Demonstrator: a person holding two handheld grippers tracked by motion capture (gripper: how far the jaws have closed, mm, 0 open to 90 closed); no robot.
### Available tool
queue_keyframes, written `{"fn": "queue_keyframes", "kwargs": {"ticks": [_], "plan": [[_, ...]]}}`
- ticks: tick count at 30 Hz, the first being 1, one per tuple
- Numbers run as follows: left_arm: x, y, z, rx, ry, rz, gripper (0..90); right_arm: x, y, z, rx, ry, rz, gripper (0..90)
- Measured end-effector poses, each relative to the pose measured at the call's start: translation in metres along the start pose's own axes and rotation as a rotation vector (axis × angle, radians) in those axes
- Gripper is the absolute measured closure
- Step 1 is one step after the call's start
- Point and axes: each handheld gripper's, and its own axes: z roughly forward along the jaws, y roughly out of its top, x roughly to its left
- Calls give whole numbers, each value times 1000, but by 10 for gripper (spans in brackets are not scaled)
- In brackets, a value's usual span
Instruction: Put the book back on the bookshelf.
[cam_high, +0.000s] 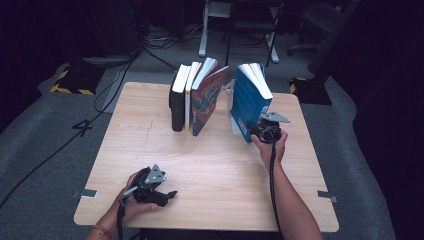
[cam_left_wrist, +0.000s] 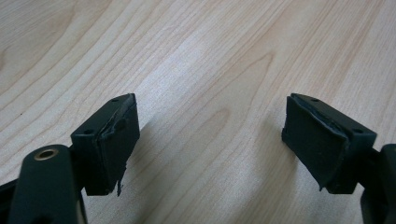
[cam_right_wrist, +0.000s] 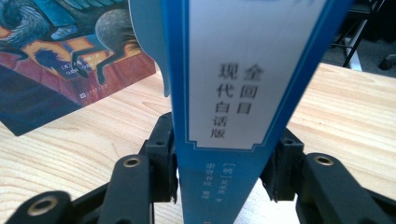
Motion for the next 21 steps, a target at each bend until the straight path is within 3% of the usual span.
{"fn": "queue_keyframes", "kwargs": {"ticks": [7, 21], "plan": [[0, 0, 0, 0, 0, 1, 191, -2, 7, -11, -5, 2, -41, 463], [0, 0, 0, 1, 0, 1, 191, -4, 9, -28, 64, 61, -159, 378]]}}
